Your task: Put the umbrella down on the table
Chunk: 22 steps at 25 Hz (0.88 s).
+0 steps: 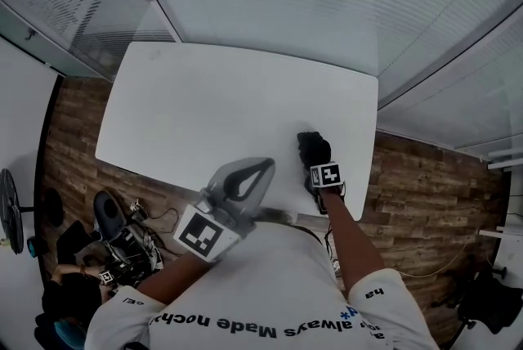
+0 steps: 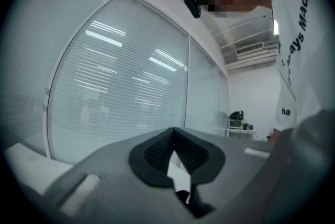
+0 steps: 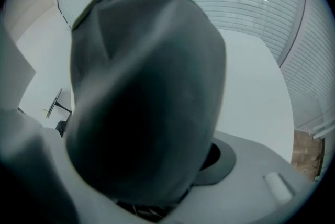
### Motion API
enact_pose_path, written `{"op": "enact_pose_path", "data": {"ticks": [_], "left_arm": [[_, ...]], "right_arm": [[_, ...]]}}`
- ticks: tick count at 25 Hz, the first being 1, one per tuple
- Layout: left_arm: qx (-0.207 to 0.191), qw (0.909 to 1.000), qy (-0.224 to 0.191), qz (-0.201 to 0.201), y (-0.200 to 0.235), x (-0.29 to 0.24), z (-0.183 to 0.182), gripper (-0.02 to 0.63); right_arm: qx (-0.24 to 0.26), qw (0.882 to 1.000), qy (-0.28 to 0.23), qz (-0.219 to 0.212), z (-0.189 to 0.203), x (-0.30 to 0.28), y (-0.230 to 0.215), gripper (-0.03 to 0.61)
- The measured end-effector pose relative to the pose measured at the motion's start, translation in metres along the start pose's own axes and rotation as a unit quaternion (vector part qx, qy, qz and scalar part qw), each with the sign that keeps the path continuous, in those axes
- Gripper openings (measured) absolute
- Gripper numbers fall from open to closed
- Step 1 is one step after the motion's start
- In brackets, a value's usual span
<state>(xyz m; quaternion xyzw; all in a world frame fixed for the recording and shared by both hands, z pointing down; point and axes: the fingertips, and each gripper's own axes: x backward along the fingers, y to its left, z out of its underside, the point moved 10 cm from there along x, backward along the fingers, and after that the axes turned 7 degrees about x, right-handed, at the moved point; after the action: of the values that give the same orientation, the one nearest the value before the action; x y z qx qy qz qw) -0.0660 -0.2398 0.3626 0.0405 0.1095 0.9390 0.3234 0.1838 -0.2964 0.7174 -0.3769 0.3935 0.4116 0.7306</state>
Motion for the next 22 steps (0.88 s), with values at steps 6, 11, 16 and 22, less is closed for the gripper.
{"op": "enact_pose_path", "data": {"ticks": [6, 11, 16, 22], "left_arm": [[0.0, 1.0, -0.001, 0.003, -0.001, -0.005, 0.002, 0.003], [0.001, 1.0, 0.0, 0.007, -0.003, -0.007, 0.003, 0.003], [0.0, 1.0, -0.002, 0.009, -0.002, -0.01, 0.001, 0.003], [0.001, 0.9999, -0.004, 0.015, -0.003, -0.013, 0.002, 0.003]], "right_arm": [[0.017, 1.0, -0.011, 0.002, -0.004, 0.013, -0.002, 0.293], [0.032, 0.998, -0.051, 0.008, -0.004, 0.04, -0.001, 0.278], [0.051, 0.992, -0.112, 0.014, -0.009, 0.083, 0.004, 0.27], [0.062, 0.974, -0.216, 0.014, -0.03, 0.151, 0.014, 0.251]]}}
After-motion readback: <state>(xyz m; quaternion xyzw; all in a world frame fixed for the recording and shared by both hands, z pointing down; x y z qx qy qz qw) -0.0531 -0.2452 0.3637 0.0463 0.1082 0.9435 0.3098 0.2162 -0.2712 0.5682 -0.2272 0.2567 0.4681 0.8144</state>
